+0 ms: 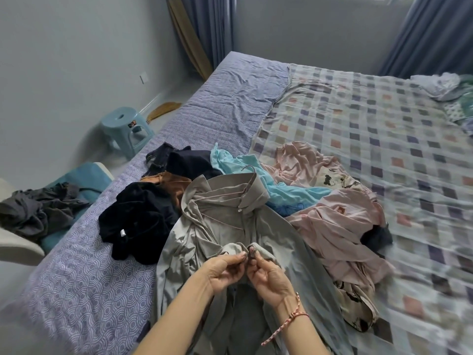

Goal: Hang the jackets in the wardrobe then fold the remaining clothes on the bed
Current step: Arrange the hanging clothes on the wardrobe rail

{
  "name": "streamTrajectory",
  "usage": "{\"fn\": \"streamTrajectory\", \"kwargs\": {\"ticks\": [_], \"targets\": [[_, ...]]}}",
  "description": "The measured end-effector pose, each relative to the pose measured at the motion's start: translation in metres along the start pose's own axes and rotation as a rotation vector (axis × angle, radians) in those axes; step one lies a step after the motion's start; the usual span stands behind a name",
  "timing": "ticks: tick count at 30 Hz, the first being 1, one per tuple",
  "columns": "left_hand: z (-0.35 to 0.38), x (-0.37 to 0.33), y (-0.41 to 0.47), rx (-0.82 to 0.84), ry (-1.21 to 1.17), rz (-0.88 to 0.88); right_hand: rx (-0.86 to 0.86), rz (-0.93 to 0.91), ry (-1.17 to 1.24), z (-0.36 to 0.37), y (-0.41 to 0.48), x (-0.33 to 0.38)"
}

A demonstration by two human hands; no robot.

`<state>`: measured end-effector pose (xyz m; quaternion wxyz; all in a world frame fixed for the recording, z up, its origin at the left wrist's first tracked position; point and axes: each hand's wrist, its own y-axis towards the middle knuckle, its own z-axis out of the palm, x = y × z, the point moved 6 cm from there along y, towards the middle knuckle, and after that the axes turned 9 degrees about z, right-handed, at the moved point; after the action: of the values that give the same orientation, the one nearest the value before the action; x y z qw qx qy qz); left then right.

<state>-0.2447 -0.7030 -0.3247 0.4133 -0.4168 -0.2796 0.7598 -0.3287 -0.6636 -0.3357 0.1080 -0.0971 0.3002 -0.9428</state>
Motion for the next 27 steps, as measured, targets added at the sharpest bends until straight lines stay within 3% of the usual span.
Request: {"fn": "streamTrajectory", "kwargs": {"ticks": [3,7,19,27], "targets": [[0.003,-0.006,-0.002,-0.004,-0.031,0.038,0.025,-0.023,-0.059,0.007,-0.001,0.0],[0.001,-0.011,-0.003,-0.031,0.009,0.068,-0.085,-0.031,-0.156,0.008,-0.004,0.002],[0.003,-0.015,-0.004,-0.021,0.177,0.161,-0.192,-0.069,-0.291,0.007,-0.012,0.009],[0.003,-0.019,0.0,0.001,0.133,0.171,-0.212,-0.071,-0.357,0.008,-0.013,0.009]]}}
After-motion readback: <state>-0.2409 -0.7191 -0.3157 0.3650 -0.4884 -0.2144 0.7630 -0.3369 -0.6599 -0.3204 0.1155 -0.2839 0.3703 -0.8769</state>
